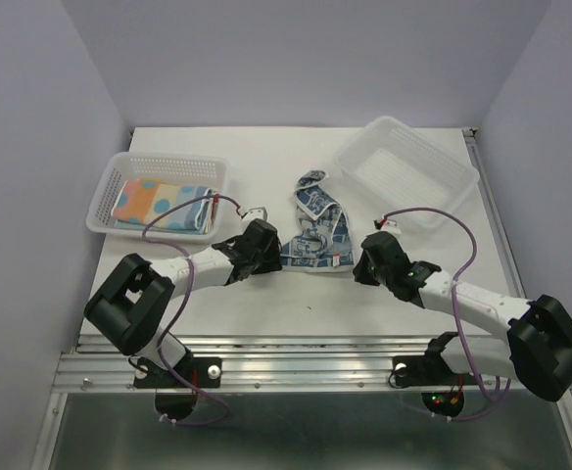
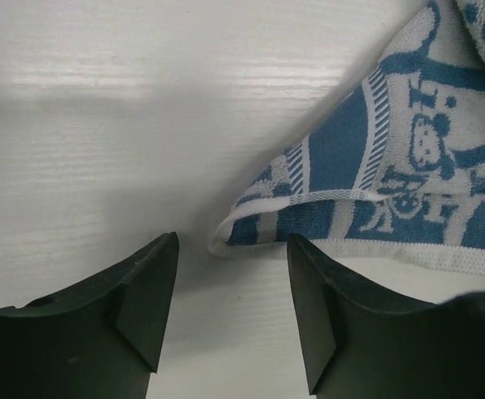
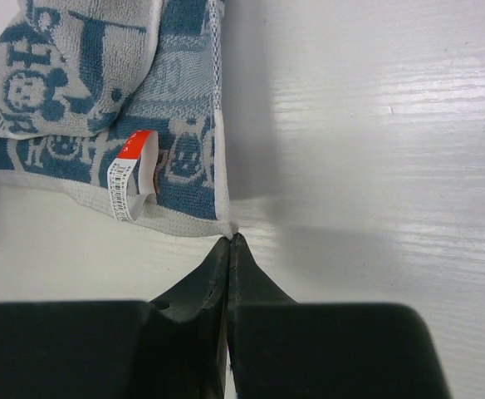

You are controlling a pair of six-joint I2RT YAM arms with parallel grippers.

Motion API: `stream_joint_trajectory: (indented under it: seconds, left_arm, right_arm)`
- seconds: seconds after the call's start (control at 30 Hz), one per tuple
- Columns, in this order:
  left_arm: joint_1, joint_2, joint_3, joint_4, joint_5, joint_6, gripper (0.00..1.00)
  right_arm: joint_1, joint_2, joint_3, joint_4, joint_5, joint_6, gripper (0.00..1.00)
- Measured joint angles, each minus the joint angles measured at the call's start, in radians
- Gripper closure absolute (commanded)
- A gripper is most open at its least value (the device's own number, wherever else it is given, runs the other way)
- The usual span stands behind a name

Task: Fold and stack the towels
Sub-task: Flatten out the crumpled towel

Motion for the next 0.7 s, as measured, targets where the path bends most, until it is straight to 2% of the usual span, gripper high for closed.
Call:
stream_joint_trajectory:
  seconds: [0.2, 0.23, 0.27, 0.53, 0.6, 0.7]
  left_arm:
    - [-0.028, 0.068, 0.056, 0.002, -0.022, 0.009, 0.7]
    - [-0.034, 0.07, 0.056, -0.001, -0.03, 0.009, 0.78]
    - [-0.043, 0.072, 0.056, -0.006, -0.04, 0.003, 1.0]
    - [-0.099, 0.06, 0.056, -0.035, -0.078, -0.017, 1.0]
    - [-0.115, 0.024, 0.051, -0.055, -0.073, -0.017, 1.0]
    - [-0.153, -0.151, 0.027, -0.071, -0.037, -0.017, 1.0]
  right_arm:
    - [0.0, 0.0, 0.0, 0.001, 0.0, 0.0, 0.99]
    - [0.0, 0.001, 0.0, 0.001, 0.0, 0.0, 0.99]
    - [0.0, 0.001, 0.0, 0.001, -0.001, 0.0, 0.99]
    - [0.0, -0.029, -0.002, 0.007, -0.021, -0.029, 0.99]
    - [0.0, -0.092, -0.002, 0.012, -0.033, -0.046, 0.99]
    - [0.0, -0.193, -0.002, 0.025, -0.059, -0.065, 0.99]
